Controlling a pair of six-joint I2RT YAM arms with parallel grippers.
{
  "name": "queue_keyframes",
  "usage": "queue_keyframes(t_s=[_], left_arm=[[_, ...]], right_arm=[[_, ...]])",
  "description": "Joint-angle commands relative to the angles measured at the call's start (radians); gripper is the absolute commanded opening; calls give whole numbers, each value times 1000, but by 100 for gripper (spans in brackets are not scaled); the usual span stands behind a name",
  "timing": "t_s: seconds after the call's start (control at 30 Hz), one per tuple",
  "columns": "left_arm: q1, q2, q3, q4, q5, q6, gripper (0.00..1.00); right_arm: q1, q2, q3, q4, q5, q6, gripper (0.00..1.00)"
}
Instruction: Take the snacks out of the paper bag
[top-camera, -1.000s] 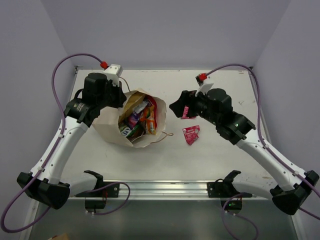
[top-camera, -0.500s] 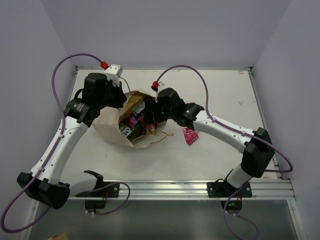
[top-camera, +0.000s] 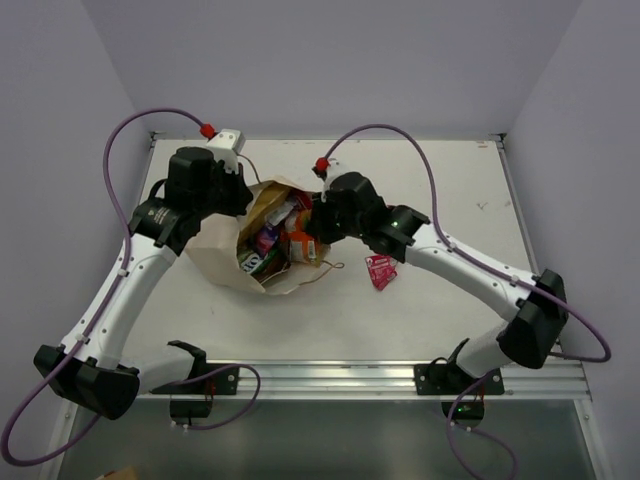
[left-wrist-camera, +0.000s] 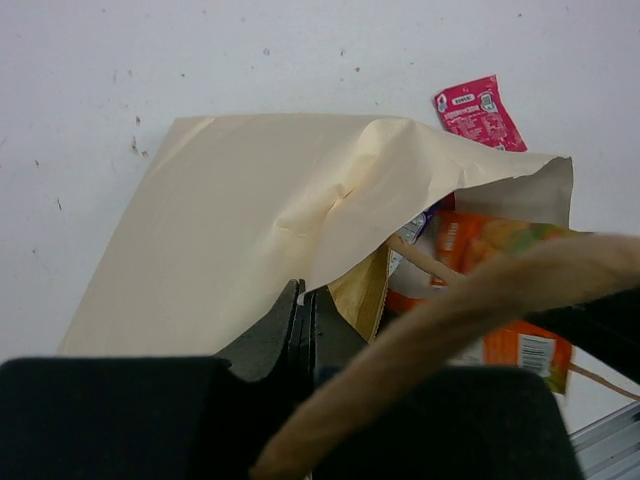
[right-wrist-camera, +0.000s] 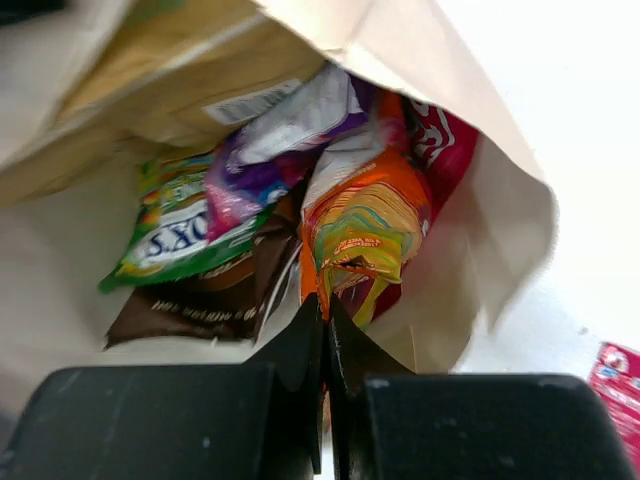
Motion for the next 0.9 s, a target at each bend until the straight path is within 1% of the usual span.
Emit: queue_keyframes(t_s=[0.0,0.13,0.2,0.33,0.37,0.43,0.47,0.53,0.57,0.63,0.67,0.7,0.73,0.77,0.8,0.87], left_arm=[[-2,-2,-20,25,-47,8,0],[-2,-2,-27,25,-64,15,0],[-2,0,-28,25,-70,16,0],[-2,0,-28,24,-68,16,0],[-2,0,-27,22,-65,16,0],[-2,0,-25,24,-62,16,0],[-2,3,-24,22,-61,16,0],[-2,1,-20,21,-59,16,0],[-2,4,-20,21,-55,16,0],[-2,4,-20,21,-50,16,0],[-2,4,-20,19,-45,16,0],[-2,3,-20,19,-45,16,0],[-2,3,-20,18,-45,16,0],[-2,3,-20,19,-45,17,0],[-2,3,-20,19,-48,19,0],[-2,4,-20,22,-47,19,0]], right_arm=[[1,-205,104,2,26,-49,0],[-19,-320,153,-26,34,-83,0],[-52,-390,150,-31,41,-88,0],[-189,-502,86,-29,106,-89,0],[-268,-518,64,-26,106,-88,0],[-345,-547,8,-5,103,-95,0],[-418,-549,-9,6,84,-97,0],[-483,-544,-52,44,61,-97,0],[-546,-526,-65,58,22,-95,0],[-601,-497,-103,109,-11,-83,0],[-655,-457,-118,124,-26,-68,0],[-683,-437,-152,162,-72,-60,0],[-742,-414,-167,181,-106,-46,0],[-768,-365,-183,195,-133,-37,0],[-793,-340,-207,227,-191,-19,0],[-854,-293,-224,258,-257,-2,0]])
